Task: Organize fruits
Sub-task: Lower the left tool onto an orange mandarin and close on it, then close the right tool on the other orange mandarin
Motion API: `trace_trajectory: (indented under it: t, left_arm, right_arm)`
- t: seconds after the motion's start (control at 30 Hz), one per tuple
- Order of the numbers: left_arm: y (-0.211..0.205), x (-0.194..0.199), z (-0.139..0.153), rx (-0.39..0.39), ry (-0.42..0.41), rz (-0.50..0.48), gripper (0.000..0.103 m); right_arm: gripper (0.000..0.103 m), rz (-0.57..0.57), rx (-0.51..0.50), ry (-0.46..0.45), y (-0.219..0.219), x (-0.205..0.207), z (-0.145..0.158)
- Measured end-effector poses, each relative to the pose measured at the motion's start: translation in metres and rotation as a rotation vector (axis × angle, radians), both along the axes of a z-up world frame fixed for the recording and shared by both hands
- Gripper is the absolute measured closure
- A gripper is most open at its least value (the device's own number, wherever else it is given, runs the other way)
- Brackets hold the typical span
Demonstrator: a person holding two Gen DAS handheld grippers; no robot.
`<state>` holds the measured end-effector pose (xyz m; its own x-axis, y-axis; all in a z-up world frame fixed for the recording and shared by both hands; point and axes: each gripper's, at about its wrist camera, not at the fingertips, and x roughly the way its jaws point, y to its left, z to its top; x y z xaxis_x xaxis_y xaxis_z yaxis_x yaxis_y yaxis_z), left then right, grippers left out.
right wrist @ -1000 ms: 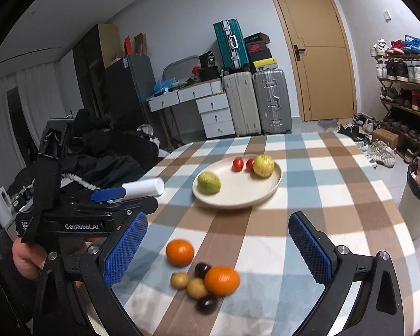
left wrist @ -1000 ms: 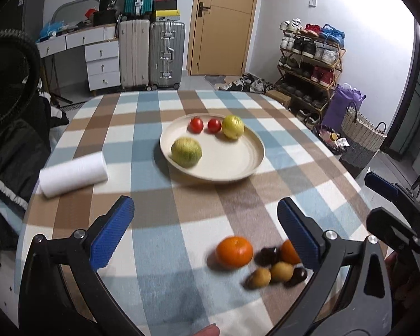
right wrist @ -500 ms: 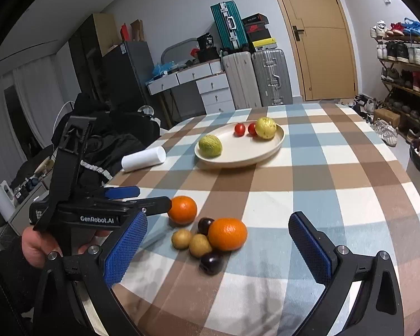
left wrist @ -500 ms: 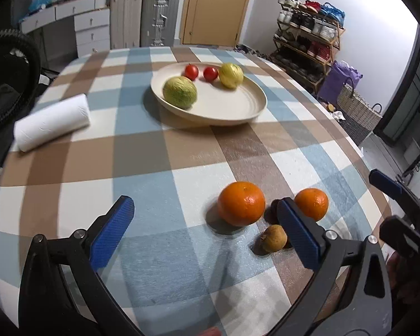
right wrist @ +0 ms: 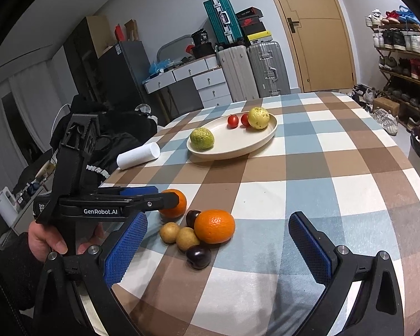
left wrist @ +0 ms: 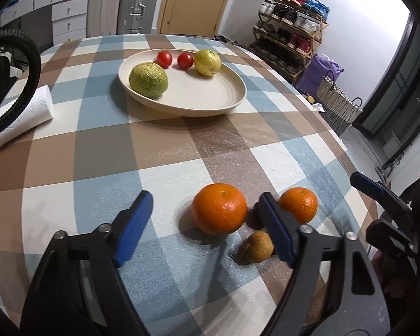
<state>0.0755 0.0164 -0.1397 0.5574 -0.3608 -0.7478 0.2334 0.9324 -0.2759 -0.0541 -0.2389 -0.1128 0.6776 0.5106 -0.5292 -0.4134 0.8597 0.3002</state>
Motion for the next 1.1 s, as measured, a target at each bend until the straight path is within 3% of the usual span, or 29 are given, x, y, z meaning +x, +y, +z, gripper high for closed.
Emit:
trace_trajectory:
  t: [0.1,0.27,0.7,1.1]
  left_arm:
    - [-0.002,0.003,-0.003,-0.012,0.011,-0.015,0.037]
    - [-0.007,0.005,-0.007,-0.025,0.024,-0.057,0.063]
    - [0.0,0.0,-0.003,-0.032,0.013,-0.059,0.064]
    - [0.018,-0.015,0.011,-0.065,-0.024,-0.037,0.064]
  right_arm:
    - [0.0,0.001,-0.003,0.008,-0.001,0.002,-0.002]
    - [0.0,0.008,0.007,0.013,-0.001,0.001,-0.003]
    - [0.0,0.025,0.008,0.017,0.001,0.004,0.001]
    - [0.0,0.022,0.078,0.168,0.001,0.033,-0.014]
